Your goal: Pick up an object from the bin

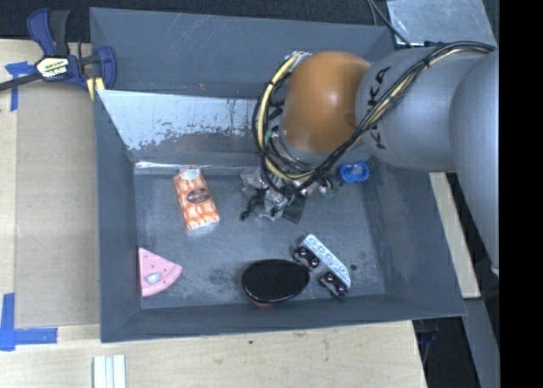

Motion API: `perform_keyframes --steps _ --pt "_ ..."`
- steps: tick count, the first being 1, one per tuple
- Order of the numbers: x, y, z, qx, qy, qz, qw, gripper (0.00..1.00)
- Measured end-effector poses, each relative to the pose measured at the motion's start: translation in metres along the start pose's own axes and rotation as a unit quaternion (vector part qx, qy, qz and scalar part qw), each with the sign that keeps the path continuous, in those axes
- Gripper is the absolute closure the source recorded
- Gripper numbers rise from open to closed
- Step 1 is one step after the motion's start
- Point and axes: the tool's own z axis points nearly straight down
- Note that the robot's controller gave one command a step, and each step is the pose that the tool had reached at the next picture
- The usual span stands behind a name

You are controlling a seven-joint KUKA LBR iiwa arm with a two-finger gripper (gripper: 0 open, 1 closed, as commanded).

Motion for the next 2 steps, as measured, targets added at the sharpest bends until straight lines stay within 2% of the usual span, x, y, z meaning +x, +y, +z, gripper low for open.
perform_keyframes --steps 1,2 --pt "0.000 0.000 0.000 0.000 0.0001 0.000 1.0000 1.00" --pt "0.003 0.000 -0.094 0.000 0.0008 0.004 1.0000 1.00"
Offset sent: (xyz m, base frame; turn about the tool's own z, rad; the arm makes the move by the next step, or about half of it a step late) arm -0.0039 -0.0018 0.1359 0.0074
